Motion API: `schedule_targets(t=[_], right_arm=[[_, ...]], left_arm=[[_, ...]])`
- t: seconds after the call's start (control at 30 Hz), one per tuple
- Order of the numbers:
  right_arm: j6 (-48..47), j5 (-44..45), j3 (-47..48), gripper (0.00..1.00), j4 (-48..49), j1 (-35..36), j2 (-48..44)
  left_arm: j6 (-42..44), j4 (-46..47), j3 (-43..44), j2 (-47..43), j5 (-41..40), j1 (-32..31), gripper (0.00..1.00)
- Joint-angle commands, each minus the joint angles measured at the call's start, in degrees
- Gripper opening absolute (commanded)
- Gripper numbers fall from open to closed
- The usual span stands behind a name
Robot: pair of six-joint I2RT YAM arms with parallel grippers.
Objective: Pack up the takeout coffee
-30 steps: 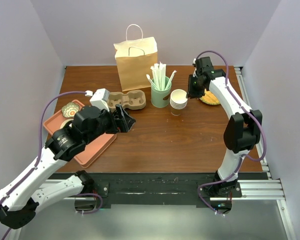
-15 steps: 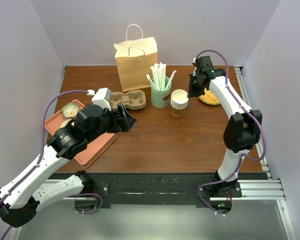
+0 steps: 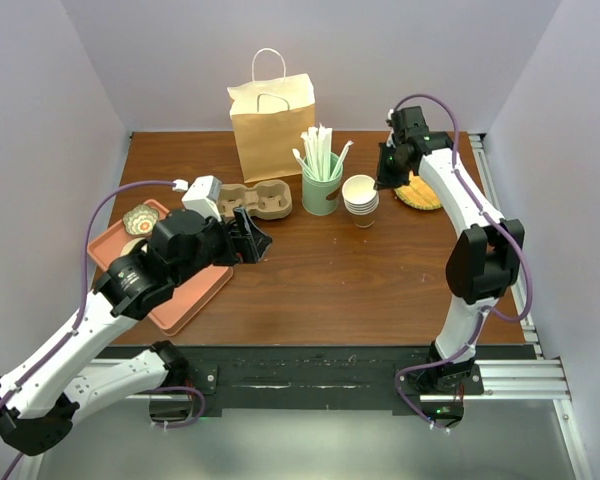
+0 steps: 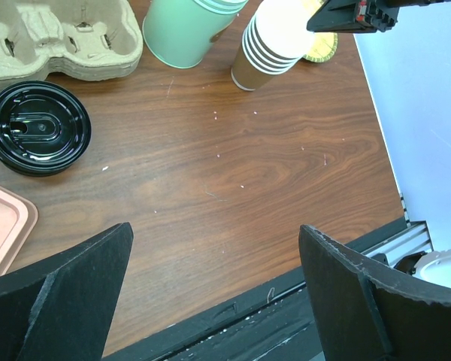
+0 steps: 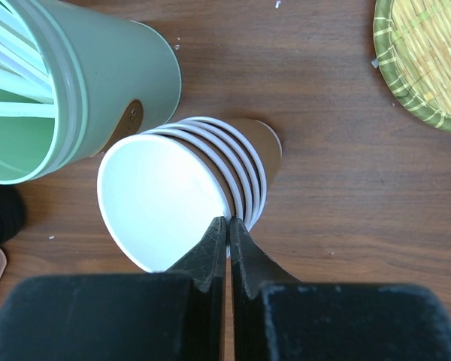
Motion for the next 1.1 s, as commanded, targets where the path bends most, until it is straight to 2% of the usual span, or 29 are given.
schedule_targets(t=[0.0,0.37,0.8,1.0,1.03,1.07], right_arm=[[2.3,-0.5,-1.8,0.00,3.4,0.0,-4.9],[11.4,-12.0,-16.7,0.00,15.8,-3.9,-12.2],[16.0,-20.5,-20.8,0.00,21.1,-7.3,-14.7],[15.4,-18.3,-18.1,0.00,16.6,-7.6,-14.3],[15.2,-18.2,-18.7,0.05,16.7,-7.7,-14.2],[15.3,-17.7,-19.1,0.06,16.8,-7.7,-14.1]], left_arm=[[0.3,1.8,0.9,-1.1,-0.7,0.2,0.97],[0.2,1.3,0.4,-1.1,0.1,0.2,0.97],[0.2,3.1,0.2,0.4,1.3,0.2,0.97],[0.1,3.4,-0.1,0.6,2.0,0.2,0.97],[0.1,3.5,-0.1,0.4,2.0,0.2,0.97],[0.1,3.5,-0.2,0.4,2.0,0.2,0.97]])
